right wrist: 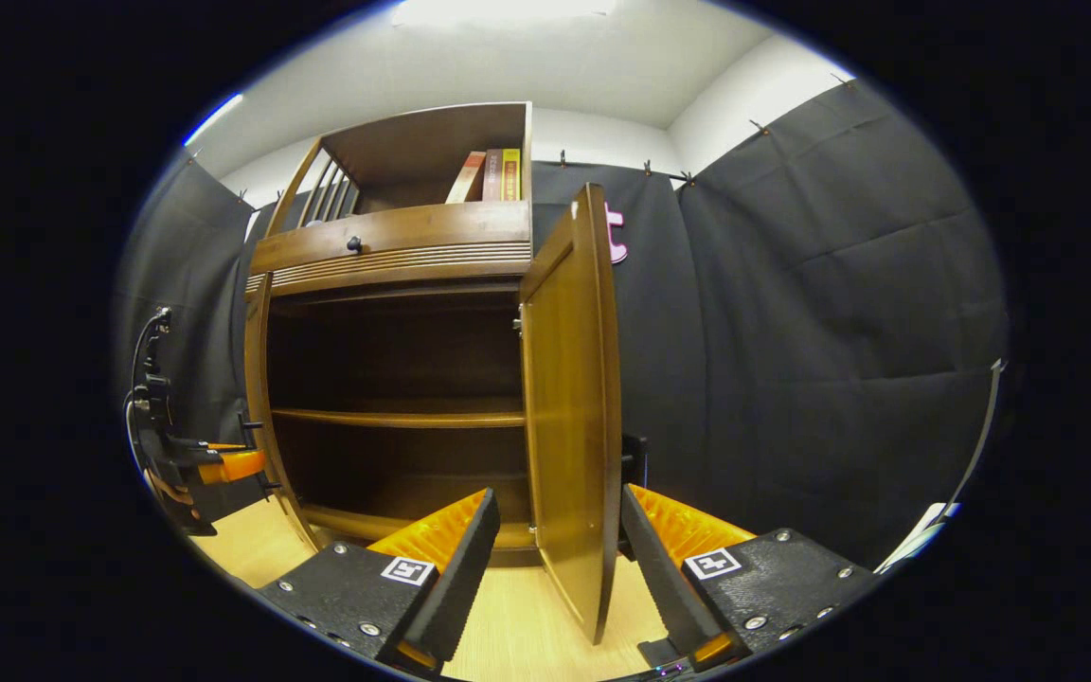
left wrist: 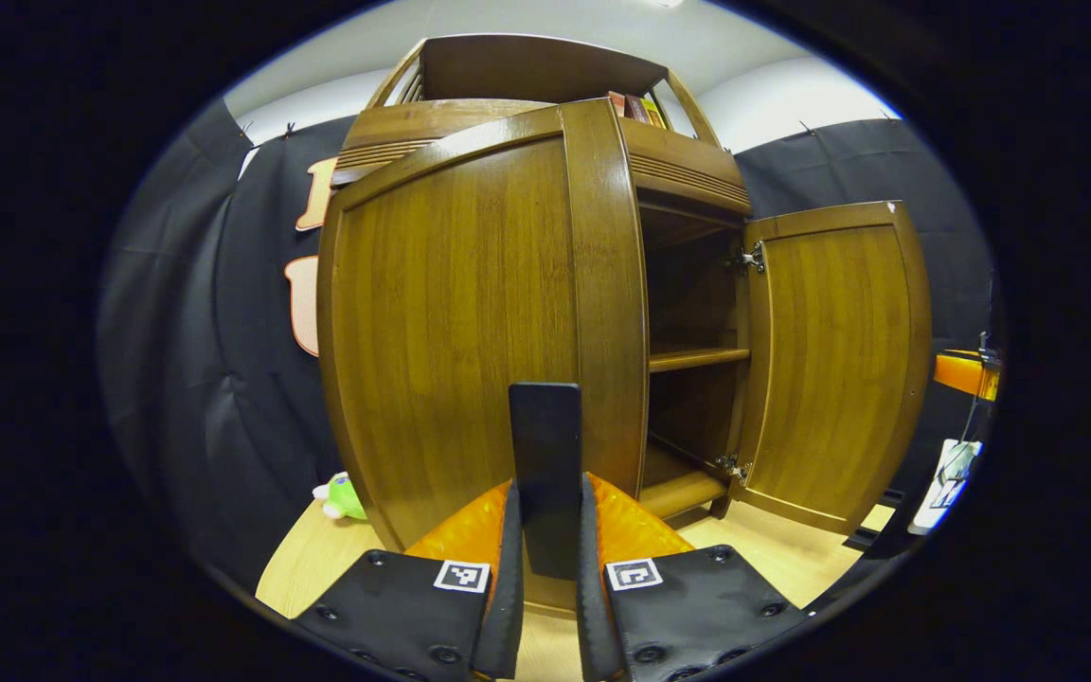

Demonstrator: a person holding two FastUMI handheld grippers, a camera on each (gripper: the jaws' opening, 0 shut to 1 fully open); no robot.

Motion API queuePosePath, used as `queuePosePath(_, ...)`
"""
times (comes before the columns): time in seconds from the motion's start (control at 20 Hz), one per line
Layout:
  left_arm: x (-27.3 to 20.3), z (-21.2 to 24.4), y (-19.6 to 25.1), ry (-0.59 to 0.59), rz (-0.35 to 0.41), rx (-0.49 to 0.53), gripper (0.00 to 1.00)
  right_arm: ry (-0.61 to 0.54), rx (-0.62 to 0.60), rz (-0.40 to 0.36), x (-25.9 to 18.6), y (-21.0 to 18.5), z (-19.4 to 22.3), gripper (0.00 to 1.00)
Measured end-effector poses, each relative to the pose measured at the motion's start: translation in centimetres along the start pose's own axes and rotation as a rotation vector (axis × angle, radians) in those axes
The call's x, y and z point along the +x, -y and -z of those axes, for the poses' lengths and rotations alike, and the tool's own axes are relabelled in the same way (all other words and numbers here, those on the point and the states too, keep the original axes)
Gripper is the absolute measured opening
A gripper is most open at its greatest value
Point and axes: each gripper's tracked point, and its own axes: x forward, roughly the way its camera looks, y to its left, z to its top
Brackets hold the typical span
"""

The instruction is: Open the right door of the double-door shoe cabinet with the right hand, and open the left door with the left hand.

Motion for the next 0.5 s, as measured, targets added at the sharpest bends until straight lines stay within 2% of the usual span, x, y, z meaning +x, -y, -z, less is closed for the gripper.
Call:
queuePosePath(0.05, -0.9, 0.1, -0.5, 0.001, -0.002, 0.000, 0.29, -0.003, -0.003, -0.005, -0.1, -0.3, 0.1, 0.81)
queuePosePath(0.15, -2.2, 0.1, -1.4, 0.008, -0.010, 0.000, 0.32, -0.009, -0.001, -0.023, 0.2, -1.4, 0.1, 0.81)
queuePosePath(0.2, -2.9, 0.1, -1.8, 0.010, -0.014, 0.002, 0.32, -0.010, 0.000, -0.033, 0.2, -1.9, 0.1, 0.92)
queuePosePath(0.25, -3.4, 0.2, -2.3, 0.012, -0.018, 0.002, 0.31, -0.011, -0.001, -0.041, 0.1, -2.4, 0.1, 0.81)
queuePosePath(0.3, -4.0, 0.2, -2.9, 0.012, -0.024, 0.000, 0.29, -0.012, -0.005, -0.047, 0.1, -2.8, 0.1, 0.81)
queuePosePath(0.5, -5.9, 0.4, -4.7, 0.014, -0.039, -0.015, 0.31, -0.017, -0.005, -0.075, 0.1, -4.6, 0.2, 0.81)
